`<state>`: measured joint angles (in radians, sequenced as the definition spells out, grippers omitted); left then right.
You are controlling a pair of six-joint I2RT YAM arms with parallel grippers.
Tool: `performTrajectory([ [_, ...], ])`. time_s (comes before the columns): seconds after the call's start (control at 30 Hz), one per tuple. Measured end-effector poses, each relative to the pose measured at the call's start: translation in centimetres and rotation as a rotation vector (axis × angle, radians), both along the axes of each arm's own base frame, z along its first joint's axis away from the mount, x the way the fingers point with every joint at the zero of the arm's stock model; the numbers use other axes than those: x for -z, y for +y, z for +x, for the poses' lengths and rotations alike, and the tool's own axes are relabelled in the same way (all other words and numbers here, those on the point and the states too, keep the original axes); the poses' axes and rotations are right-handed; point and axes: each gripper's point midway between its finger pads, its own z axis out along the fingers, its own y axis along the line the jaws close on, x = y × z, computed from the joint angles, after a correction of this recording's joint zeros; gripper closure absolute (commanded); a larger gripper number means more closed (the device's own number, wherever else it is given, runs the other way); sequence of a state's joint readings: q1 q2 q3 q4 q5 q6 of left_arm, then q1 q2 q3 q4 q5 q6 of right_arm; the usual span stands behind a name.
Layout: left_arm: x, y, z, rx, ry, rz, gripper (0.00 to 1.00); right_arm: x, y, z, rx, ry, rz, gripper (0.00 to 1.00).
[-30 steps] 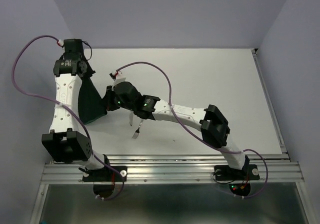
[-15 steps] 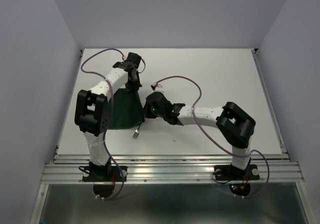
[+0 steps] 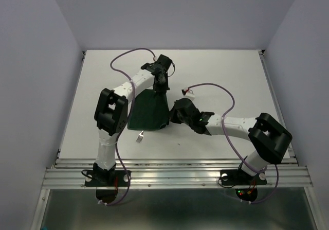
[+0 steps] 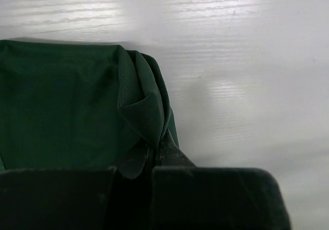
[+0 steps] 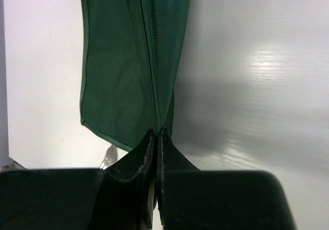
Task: Fold the napkin into a case and place the utensils inside
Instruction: Turn over the upper triangle folded napkin at the center of the board.
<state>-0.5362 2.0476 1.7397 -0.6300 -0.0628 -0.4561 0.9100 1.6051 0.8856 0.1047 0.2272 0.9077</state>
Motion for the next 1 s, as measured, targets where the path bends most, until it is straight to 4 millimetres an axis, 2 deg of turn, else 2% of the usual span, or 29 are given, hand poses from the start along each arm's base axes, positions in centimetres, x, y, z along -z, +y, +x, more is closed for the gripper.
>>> performTrajectory([
  [0.17,1.4,-3.3,-0.5,0.056,0.026,0.012,1.0,1.1,-2.8,-0.3,0.045,0.017,-0.021,0.99],
  [0.37,1.4,-6.6,-0.5,0.105,0.01,0.009,1.0,1.4,-6.0,-0.4,0.097,0.024,-0.025,0.99],
  [0.7,0.9,-9.3,-0.9,0.129,0.007,-0.063,1.0,0.8,-9.8,-0.1,0.145,0.005,-0.036,0.99],
  [1.0,2.1,-12.0,-1.1,0.173,0.045,-0.151,1.0,1.9,-12.3,-0.3,0.197,0.048,-0.157,0.99],
])
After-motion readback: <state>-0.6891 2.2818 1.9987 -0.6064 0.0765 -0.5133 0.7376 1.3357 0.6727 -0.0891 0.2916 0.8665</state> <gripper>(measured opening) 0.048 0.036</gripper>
